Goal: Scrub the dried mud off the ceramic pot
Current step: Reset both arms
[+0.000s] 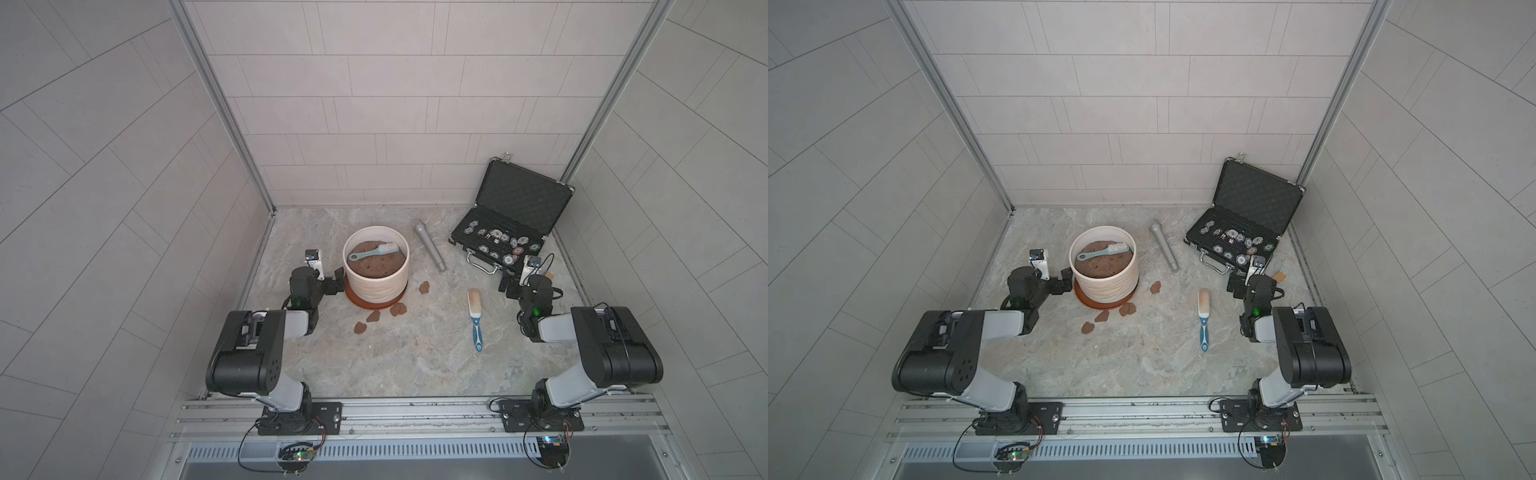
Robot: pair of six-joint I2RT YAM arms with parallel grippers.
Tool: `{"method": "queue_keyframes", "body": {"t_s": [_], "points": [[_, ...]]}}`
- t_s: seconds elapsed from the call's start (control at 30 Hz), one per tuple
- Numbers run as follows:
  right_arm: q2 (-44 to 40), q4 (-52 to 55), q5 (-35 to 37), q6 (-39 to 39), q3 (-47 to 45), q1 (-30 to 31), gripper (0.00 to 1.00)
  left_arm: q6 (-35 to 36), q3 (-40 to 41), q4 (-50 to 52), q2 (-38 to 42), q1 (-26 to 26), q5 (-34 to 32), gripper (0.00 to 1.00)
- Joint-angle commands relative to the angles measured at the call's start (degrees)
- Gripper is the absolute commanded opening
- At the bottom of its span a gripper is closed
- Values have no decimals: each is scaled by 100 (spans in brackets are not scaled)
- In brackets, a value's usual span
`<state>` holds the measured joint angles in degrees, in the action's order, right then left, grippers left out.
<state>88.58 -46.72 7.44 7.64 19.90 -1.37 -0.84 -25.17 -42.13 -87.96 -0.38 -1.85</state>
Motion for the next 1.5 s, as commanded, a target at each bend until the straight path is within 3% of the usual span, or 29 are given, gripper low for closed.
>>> {"method": "queue_keyframes", "body": {"t_s": [0.0, 0.1, 0.2, 0.3, 1.47], "points": [[61, -718, -295, -181, 76, 5, 100, 14, -58, -17, -37, -36, -165, 100], [-129, -134, -259, -178, 213, 9, 100, 14, -58, -7, -37, -32, -158, 100], [9, -534, -253, -200, 136, 30, 100, 14, -62, 13, -28, -37, -170, 100], [-102, -143, -235, -212, 230, 48, 100, 14, -53, 12, -17, -33, -169, 100], [-82, -224, -226, -217, 225, 57, 100, 23, -57, 18, -2, -41, -158, 100]]}}
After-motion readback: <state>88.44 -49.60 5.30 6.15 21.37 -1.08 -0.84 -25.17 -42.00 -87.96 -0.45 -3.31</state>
